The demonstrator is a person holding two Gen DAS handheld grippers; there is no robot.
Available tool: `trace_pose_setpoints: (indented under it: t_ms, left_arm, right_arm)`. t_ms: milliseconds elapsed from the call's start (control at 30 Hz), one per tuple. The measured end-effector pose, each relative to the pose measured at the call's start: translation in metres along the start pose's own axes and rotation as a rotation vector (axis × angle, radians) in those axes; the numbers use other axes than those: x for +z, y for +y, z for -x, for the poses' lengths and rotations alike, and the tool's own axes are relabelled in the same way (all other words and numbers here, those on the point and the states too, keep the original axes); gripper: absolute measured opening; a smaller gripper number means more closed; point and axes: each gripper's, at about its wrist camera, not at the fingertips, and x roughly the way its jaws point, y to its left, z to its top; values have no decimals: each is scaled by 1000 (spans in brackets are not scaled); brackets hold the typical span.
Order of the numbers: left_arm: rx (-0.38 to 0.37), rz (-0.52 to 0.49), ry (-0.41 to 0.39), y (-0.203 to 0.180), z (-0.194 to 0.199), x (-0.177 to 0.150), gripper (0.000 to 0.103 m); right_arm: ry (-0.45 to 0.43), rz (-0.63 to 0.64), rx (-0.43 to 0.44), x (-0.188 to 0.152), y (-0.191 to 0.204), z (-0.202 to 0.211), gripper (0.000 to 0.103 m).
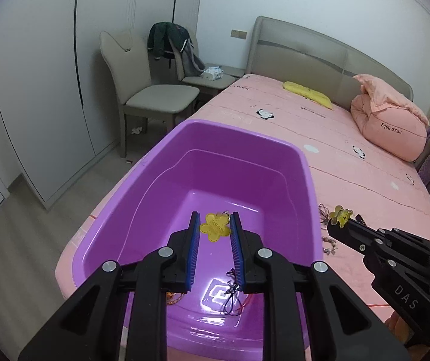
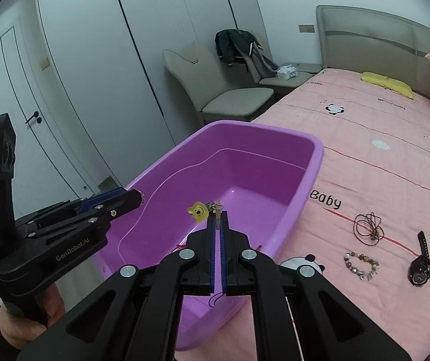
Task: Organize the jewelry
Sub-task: 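Open both tools to drop the charms into the purple basin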
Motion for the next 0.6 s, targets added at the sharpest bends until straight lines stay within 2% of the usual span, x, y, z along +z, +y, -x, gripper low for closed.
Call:
trace_pose_setpoints:
  t_ms: [233,500,533,567,600]
  left_arm:
    - [44,47,123,21,-39,-10,21]
    - [62,56,180,24,-55,-12,21]
    - [66,57,182,25,-56,-12,21]
    - [73,57,182,25,-55,-12,24]
    - [82,56,176,25,-53,-11,36]
  right_arm:
    - [136,6,10,4,14,-46,3]
    - [233,29,-22,-3,18,-71,3]
    - [240,28,-27,-2,18,-72,7]
    - [243,27,-34,-2,17,-73,18]
    - [243,25,-37,-2,15,-73,27]
